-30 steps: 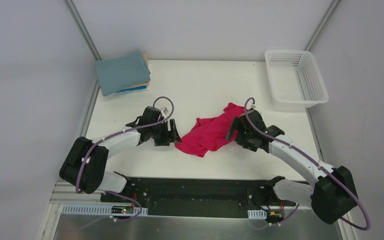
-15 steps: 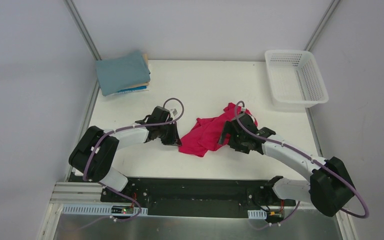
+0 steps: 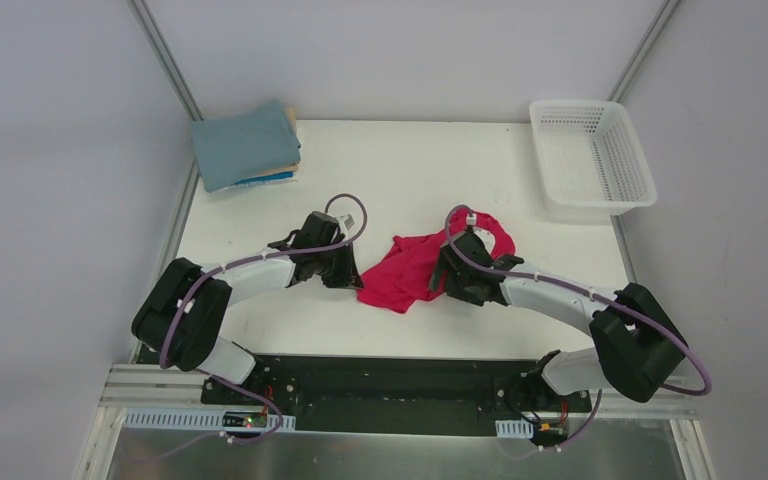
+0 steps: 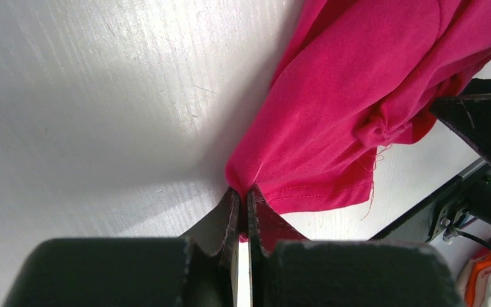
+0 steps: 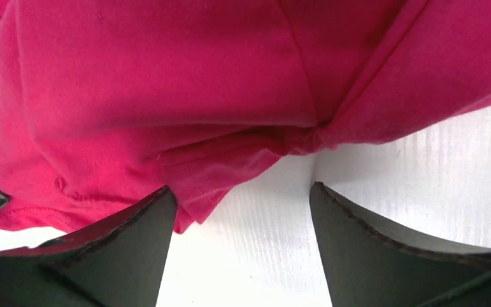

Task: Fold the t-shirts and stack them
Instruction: Flatten out the tshirt

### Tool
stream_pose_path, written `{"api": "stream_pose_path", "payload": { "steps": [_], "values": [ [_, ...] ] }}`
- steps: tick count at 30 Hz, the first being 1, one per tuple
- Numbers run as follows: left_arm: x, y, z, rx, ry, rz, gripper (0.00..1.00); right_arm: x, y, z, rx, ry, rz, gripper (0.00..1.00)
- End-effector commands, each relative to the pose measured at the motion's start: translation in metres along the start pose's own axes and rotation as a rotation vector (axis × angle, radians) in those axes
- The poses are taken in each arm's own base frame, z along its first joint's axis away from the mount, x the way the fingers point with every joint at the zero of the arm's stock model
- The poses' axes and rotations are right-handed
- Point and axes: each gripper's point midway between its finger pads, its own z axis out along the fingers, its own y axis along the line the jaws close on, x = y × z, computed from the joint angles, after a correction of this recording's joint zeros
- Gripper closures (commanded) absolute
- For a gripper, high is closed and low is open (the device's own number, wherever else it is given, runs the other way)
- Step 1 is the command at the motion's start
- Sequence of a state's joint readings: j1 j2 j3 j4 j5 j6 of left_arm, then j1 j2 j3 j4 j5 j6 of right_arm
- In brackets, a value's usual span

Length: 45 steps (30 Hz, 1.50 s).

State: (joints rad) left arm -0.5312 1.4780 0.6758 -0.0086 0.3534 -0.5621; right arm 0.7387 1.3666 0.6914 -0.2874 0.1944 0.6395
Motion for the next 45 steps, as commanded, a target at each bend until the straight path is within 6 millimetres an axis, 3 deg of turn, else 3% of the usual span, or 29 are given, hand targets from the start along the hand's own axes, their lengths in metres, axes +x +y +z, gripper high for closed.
{"api": "stream_pose_path", "payload": {
  "steps": [1, 6, 8, 10, 14, 17, 24, 29, 33, 36, 40, 45],
  "values": [
    [-0.002, -0.002, -0.005, -0.014, -0.028, 0.011, 1.0, -0.013, -0.007, 0.004, 0.064, -0.077, 0.036, 0.26],
    [-0.006, 0.004, -0.009, -0.052, -0.058, 0.006, 1.0, -0.019, -0.036, 0.004, 0.183, -0.141, 0.028, 0.53],
    [-0.007, 0.007, -0.011, -0.067, -0.068, 0.003, 1.0, -0.018, -0.039, 0.006, 0.192, -0.145, 0.029, 0.71],
    [-0.009, 0.009, -0.013, -0.086, -0.082, -0.003, 1.0, -0.016, -0.039, 0.008, 0.185, -0.145, 0.032, 0.97],
    [-0.018, 0.013, -0.019, -0.125, -0.134, -0.02, 1.0, -0.021, -0.036, 0.005, 0.149, -0.178, 0.035, 1.0],
    [-0.033, 0.012, -0.031, -0.151, -0.208, -0.019, 1.0, -0.041, -0.033, -0.012, 0.124, -0.249, 0.026, 1.0],
    [-0.093, 0.023, -0.091, -0.357, -0.479, -0.013, 1.0, -0.116, -0.05, -0.084, 0.102, -0.52, 0.062, 1.0],
    [-0.134, 0.007, -0.138, -0.406, -0.628, 0.038, 1.0, -0.167, -0.069, -0.137, 0.19, -0.712, 0.072, 1.0],
    [-0.174, -0.017, -0.196, -0.426, -0.804, 0.089, 1.0, -0.21, -0.07, -0.193, 0.235, -0.87, 0.081, 1.0],
    [-0.196, -0.028, -0.245, -0.469, -0.93, 0.121, 1.0, -0.24, -0.069, -0.246, 0.22, -1.006, 0.123, 1.0],
    [-0.207, -0.041, -0.305, -0.491, -1.066, 0.139, 1.0, -0.26, -0.066, -0.307, 0.142, -1.146, 0.185, 1.0],
    [-0.203, -0.058, -0.38, -0.455, -1.226, 0.137, 1.0, -0.272, -0.048, -0.361, 0.008, -1.22, 0.167, 1.0]
  ]
}}
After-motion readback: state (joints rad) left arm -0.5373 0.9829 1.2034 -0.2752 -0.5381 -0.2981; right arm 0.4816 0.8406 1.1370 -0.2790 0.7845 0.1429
